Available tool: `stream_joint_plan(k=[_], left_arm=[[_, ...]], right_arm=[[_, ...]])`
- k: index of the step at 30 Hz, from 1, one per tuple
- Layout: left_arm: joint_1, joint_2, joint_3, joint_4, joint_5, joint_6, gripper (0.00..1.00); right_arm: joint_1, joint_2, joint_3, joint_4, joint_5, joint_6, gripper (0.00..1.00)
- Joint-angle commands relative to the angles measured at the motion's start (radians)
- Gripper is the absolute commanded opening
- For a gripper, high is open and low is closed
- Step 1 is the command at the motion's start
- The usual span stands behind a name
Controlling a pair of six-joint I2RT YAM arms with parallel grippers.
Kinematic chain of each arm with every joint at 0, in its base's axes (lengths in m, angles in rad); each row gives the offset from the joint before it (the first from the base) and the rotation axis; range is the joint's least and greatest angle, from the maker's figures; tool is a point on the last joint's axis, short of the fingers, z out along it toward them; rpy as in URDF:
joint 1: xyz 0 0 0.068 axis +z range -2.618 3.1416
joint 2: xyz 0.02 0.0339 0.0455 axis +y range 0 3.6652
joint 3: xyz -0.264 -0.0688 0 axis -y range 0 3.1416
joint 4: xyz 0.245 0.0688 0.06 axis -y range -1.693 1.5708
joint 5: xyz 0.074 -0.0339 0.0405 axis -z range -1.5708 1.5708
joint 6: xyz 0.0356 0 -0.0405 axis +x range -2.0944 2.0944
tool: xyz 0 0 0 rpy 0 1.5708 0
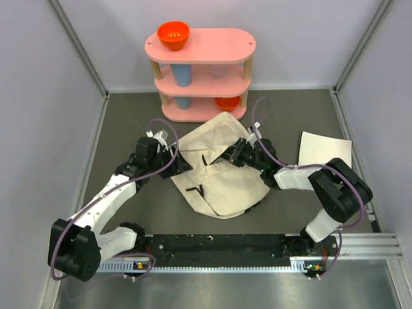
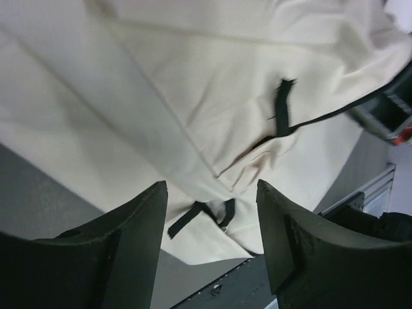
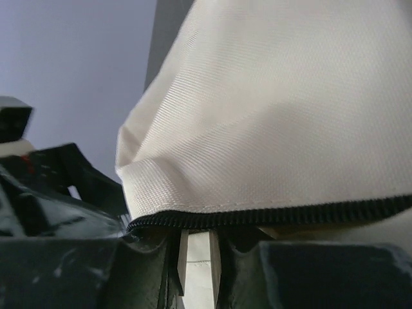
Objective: Pack the student bag
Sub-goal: Place the stationery in the student bag, then zip the student bag at the center of the board.
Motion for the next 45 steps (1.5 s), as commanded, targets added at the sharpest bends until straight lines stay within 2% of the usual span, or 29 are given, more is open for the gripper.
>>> stream_joint_plan(k=[1, 5, 7, 11, 14, 16, 17, 20, 24, 28, 31, 32, 35, 40, 45], left_arm=[[0.005, -0.049, -0.105, 0.046, -0.05, -0.08, 0.63], [0.007, -0.048, -0.185, 0.169, 0.0, -0.184, 0.65], [0.007, -0.035, -0.232, 0.291, 0.034, -0.228, 0.65], [0.007, -0.002, -0.278, 0.469, 0.068, -0.325, 0.66], [0.007, 0.046, -0.292, 0.559, 0.086, -0.365, 0.66], [0.007, 0.089, -0.3, 0.621, 0.114, -0.387, 0.66], [0.007, 0.101, -0.303, 0.669, 0.12, -0.411, 0.66], [0.007, 0.138, -0.315, 0.729, 0.134, -0.445, 0.66], [0.007, 0.144, -0.321, 0.729, 0.094, -0.445, 0.66], [0.007, 0.141, -0.338, 0.76, 0.062, -0.457, 0.63], [0.007, 0.164, -0.334, 0.778, 0.052, -0.466, 0.54], [0.007, 0.17, -0.329, 0.781, 0.052, -0.469, 0.47], [0.007, 0.19, -0.328, 0.796, 0.045, -0.476, 0.43], [0.008, 0.202, -0.317, 0.803, 0.04, -0.468, 0.17], [0.008, 0.179, -0.299, 0.771, 0.04, -0.447, 0.07]], right_arm=[[0.003, 0.024, 0.115, -0.012, -0.061, -0.015, 0.23], [0.006, 0.0, 0.058, -0.075, -0.055, -0.042, 0.39], [0.005, -0.046, 0.013, -0.127, -0.023, -0.07, 0.42], [0.005, -0.211, -0.067, -0.346, 0.046, -0.169, 0.56], [0.005, -0.345, -0.084, -0.442, 0.108, -0.22, 0.65], [0.0, -0.405, -0.083, -0.503, 0.132, -0.229, 0.64], [0.001, -0.42, -0.067, -0.52, 0.131, -0.242, 0.58], [0.005, -0.459, -0.044, -0.534, 0.096, -0.26, 0.52], [0.04, -0.442, 0.074, -0.636, 0.039, -0.338, 0.52], [0.084, -0.405, 0.186, -0.695, 0.054, -0.429, 0.52], [0.098, -0.359, 0.261, -0.721, 0.043, -0.456, 0.52], [0.103, -0.338, 0.276, -0.736, 0.037, -0.466, 0.52], [0.117, -0.28, 0.331, -0.768, 0.007, -0.486, 0.52], [0.141, -0.187, 0.434, -0.825, -0.015, -0.539, 0.53], [0.181, -0.121, 0.513, -0.862, -0.019, -0.593, 0.53]])
